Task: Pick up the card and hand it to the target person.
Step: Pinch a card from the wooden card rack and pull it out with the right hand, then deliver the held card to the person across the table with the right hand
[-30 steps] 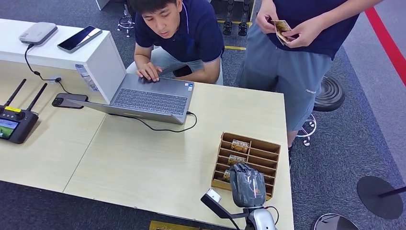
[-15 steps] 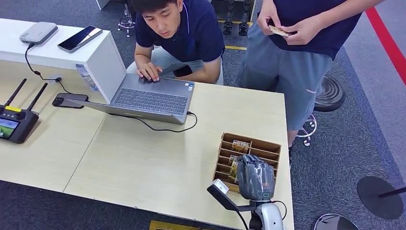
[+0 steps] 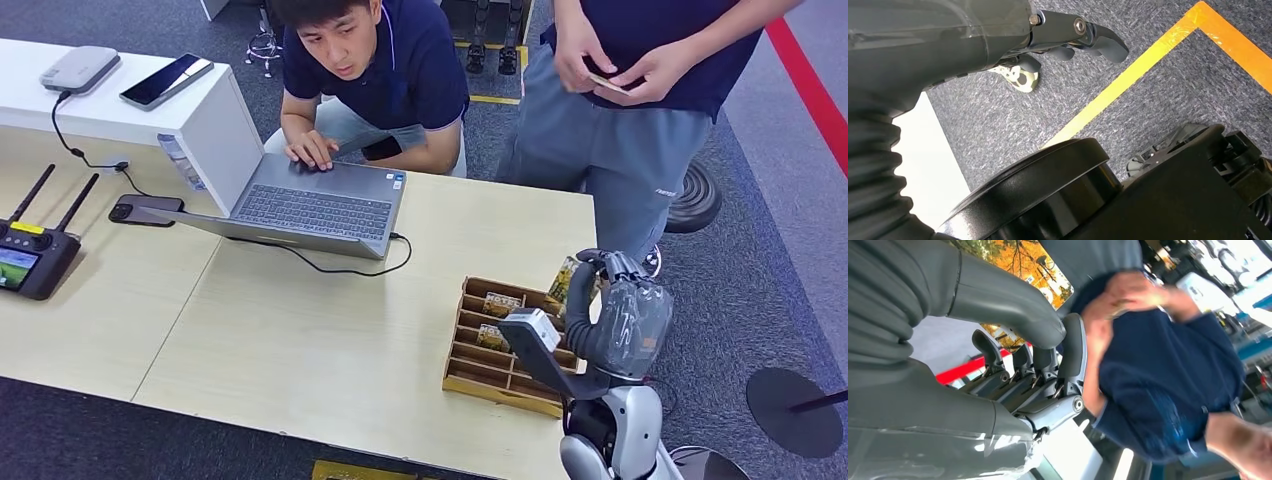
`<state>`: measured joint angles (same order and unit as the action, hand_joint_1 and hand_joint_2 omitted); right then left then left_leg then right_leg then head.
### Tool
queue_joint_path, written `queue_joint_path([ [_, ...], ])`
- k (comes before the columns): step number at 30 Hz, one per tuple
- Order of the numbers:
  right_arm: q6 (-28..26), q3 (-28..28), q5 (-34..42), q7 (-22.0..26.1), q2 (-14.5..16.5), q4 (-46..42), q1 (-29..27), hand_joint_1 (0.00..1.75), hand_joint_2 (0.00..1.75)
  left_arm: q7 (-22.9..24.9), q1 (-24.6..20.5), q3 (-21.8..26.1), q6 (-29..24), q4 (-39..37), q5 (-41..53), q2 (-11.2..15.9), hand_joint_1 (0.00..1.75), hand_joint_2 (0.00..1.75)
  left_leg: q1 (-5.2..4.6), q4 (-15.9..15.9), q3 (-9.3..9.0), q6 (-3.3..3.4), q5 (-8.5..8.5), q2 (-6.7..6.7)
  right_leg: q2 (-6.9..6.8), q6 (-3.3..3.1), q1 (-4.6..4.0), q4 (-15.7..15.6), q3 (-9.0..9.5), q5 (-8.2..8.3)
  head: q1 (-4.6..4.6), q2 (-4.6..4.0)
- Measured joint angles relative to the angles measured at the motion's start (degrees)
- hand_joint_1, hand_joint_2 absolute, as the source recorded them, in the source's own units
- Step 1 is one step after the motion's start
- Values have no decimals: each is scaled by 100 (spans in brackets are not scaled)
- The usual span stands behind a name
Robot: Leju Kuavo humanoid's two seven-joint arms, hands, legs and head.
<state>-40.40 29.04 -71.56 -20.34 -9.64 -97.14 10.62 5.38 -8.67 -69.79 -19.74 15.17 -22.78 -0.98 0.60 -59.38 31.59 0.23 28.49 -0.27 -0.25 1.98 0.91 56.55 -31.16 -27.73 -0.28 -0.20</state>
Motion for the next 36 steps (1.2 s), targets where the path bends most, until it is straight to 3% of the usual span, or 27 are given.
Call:
queue_joint_path([
  [12, 21, -49, 164, 158, -111, -505, 74, 138, 175, -20, 0, 0, -8, 0, 1, -1, 0, 175, 0, 0, 1, 0, 0, 0, 0, 0, 0, 0, 0, 0, 1, 0],
  [32, 26, -54, 364, 375, -143, -611, 143, 138, 175, -23, 0, 0, -12, 0, 3, -2, 0, 175, 0, 1, 3, 0, 0, 0, -1, 0, 0, 0, 0, 0, 0, 0],
  [33, 28, -54, 370, 379, -142, -610, 153, 107, 175, -22, 0, 0, -12, 0, 3, -3, 0, 175, 0, 1, 4, 0, 0, 0, -2, 0, 0, 0, 0, 0, 0, 0],
  [36, 30, -52, 373, 396, -142, -607, 183, 135, 175, -22, 0, 0, -8, 0, 3, -4, 0, 175, 0, 1, 4, 0, 0, 0, -2, 0, 0, 0, 0, 0, 0, 0],
])
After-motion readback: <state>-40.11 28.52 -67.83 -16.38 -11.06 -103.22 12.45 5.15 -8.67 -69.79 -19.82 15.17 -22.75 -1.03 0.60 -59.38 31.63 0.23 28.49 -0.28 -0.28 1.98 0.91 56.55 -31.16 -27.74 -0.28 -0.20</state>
